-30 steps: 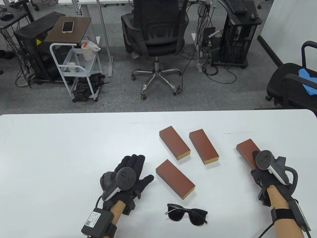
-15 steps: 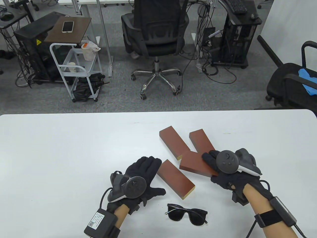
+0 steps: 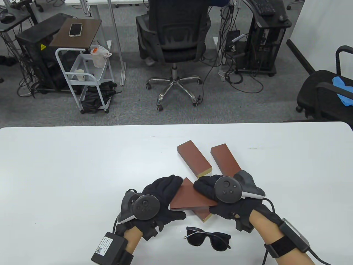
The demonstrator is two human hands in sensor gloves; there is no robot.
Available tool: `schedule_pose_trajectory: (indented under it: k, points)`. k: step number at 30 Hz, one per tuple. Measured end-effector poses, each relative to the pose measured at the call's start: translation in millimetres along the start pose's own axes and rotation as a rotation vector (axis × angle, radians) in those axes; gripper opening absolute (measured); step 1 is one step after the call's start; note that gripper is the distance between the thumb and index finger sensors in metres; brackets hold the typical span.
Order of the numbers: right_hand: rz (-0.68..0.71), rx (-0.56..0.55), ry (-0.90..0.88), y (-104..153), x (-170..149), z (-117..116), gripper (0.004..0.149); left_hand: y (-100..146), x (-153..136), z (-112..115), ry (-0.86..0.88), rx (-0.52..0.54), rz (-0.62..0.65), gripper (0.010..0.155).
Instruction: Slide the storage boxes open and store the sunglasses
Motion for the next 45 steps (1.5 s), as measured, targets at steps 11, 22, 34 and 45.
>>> schedule_pose_trajectory:
  k: [11,22,34,45]
  points:
    - [-0.036,-0.158,-0.177,15.1,-27.1,-11.5,0.086,-3.7,-8.4,4.1,0.195,-0.068,-0.025,0.093]
    - [-0.074,-0.147,-0.525,21.8,-66.6,-35.4,0.088,-3.4,-18.5,9.4,0.261,-0.101,-0.039,0.092]
    - [-0.17,-0.147,-0.5,30.8,-98.3,-39.4,0.089,-1.6,-32.9,15.0,0.222,-0.136,-0.084,0.092]
    - [-0.248,-0.139,-0.596,44.9,-135.8,-34.4,0.084,0.6,-50.7,16.0,0.255,-0.166,-0.154,0.091]
Point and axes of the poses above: the tracker on the back of each hand, its own x axis roughly to the thumb side, its own y axis roughly from the fingertips to the wrist, z = x × y, the point moved 1 cm from there along -y, roughly from the wrist to the fingertips, and after that the axes turned 12 degrees about -z, right-handed, at the moved point
